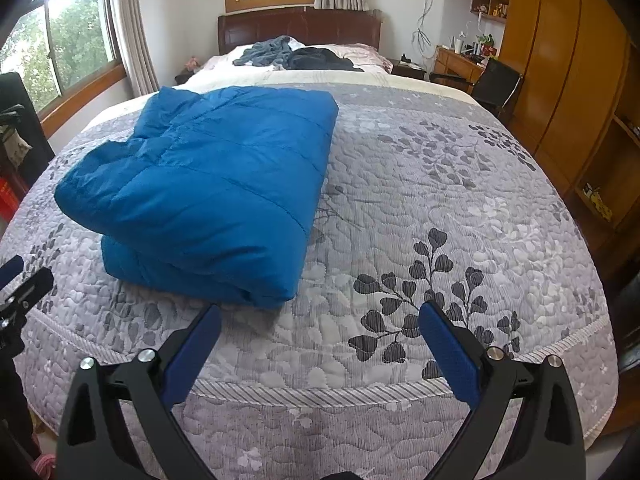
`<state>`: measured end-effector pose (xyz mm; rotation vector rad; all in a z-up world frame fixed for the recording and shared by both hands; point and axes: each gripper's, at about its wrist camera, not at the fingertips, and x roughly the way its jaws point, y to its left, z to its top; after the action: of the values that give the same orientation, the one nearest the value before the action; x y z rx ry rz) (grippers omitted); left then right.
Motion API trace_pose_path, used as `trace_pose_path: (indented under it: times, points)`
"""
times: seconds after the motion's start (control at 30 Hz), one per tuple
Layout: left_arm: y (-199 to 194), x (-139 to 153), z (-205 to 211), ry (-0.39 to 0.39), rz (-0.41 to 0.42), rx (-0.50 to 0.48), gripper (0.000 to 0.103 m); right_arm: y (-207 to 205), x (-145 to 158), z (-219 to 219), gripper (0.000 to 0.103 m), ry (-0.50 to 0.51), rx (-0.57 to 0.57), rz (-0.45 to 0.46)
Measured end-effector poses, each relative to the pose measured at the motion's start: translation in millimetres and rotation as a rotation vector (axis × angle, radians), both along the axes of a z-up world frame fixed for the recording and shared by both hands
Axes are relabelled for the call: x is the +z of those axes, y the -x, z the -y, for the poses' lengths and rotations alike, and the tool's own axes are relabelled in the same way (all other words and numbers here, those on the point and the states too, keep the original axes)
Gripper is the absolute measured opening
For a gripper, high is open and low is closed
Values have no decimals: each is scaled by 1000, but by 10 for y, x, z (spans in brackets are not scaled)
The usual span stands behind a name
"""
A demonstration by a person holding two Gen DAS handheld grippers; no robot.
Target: Fold large clothes
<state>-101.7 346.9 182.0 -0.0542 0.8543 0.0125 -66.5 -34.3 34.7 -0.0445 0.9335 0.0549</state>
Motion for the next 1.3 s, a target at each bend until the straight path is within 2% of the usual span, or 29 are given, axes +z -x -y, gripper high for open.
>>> trace_pose_path:
  times: [1.3]
  points:
    - [-30,-12,28,2,-12,-13,100,-76,-45,9,99,0,9,-15]
